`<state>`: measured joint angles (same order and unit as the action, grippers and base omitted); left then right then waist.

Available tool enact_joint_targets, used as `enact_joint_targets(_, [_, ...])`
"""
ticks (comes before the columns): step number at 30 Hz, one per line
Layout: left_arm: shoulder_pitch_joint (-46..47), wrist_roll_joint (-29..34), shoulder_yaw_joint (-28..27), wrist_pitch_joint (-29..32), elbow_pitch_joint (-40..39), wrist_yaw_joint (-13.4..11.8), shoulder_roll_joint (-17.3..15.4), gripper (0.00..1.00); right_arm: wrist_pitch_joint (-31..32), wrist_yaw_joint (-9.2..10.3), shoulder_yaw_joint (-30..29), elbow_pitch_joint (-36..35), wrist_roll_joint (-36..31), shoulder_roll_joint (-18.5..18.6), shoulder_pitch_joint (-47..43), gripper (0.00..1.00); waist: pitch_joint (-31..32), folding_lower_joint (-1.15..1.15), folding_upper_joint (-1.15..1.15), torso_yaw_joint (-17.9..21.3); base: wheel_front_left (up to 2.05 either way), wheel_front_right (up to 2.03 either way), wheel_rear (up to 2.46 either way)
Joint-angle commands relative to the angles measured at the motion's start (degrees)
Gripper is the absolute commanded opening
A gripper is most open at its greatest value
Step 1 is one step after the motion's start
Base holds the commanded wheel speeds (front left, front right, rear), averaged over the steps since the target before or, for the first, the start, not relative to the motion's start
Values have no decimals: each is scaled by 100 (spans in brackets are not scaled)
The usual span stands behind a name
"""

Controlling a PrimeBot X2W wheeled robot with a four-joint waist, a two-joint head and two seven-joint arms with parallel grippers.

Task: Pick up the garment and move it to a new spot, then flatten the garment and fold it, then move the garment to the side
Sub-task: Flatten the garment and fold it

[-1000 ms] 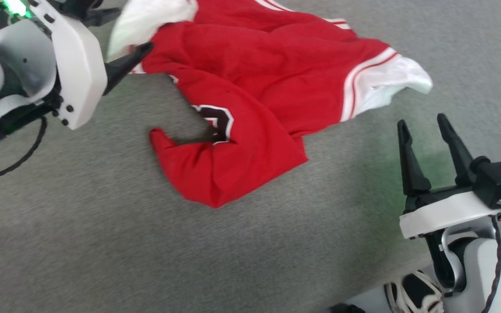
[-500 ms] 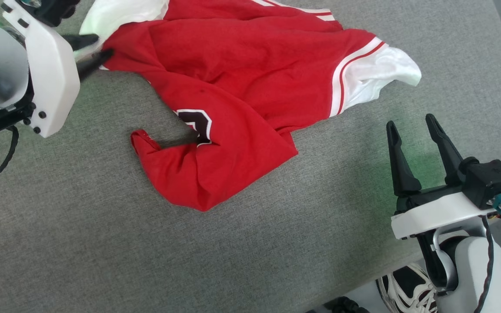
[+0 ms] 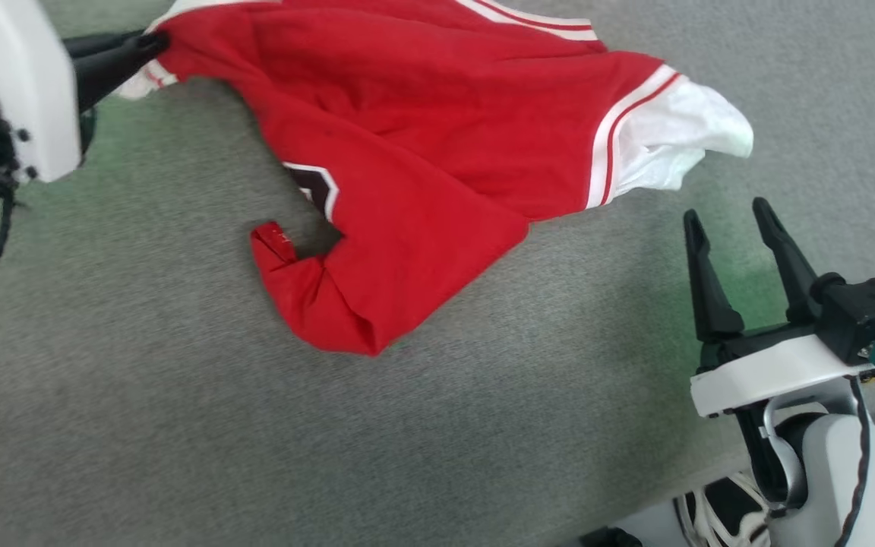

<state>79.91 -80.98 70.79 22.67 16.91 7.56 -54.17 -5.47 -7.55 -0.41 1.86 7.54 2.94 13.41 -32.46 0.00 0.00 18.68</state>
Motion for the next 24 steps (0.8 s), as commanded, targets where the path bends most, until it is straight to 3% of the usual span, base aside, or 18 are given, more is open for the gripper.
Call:
enact_joint_targets(1, [-139,-110,-16,25,67,-15,-62,0,38,13,-42,-31,-31,-5,-58,100,70,0,0,-92,0,0,0])
enact_joint_targets(6, [-639,-955,-119,61,165,-15,-354,0,140,12,-127,-43,-89,-3,-84,100,280,0,0,-387,0,0,0])
enact_joint_targets(14, [-1783,-2013,-390,-559,-224,-15,-1003,0,453,12,-222,-170,-252,-3,-13,100,585,0,0,-906,0,0,0])
enact_joint_targets(17, [-2022,-1948,-403,-768,-372,-15,-1125,0,540,12,-269,-238,-300,-3,-27,100,627,0,0,-1044,0,0,0])
enact_joint_targets(20, [-2152,-1900,-424,-906,-413,-15,-1050,0,614,12,-253,-277,-334,-2,4,100,655,0,0,-1133,0,0,0])
enact_joint_targets(21, [-2129,-1758,-426,-948,-470,-15,-1018,7,634,12,-242,-286,-338,-2,17,100,664,0,0,-1155,0,0,0])
enact_joint_targets(22, [-2105,-1596,-410,-998,-528,-15,-997,40,647,12,-232,-296,-346,-2,21,100,672,0,0,-1172,0,0,0])
enact_joint_targets(23, [-2112,-1495,-382,-1021,-522,-15,-1003,100,674,12,-225,-300,-348,-2,18,100,680,0,0,-1183,0,0,0])
enact_joint_targets(24, [-2064,-1244,-343,-1042,-566,-15,-1017,100,684,12,-216,-305,-347,-2,16,100,687,0,0,-1188,0,0,0])
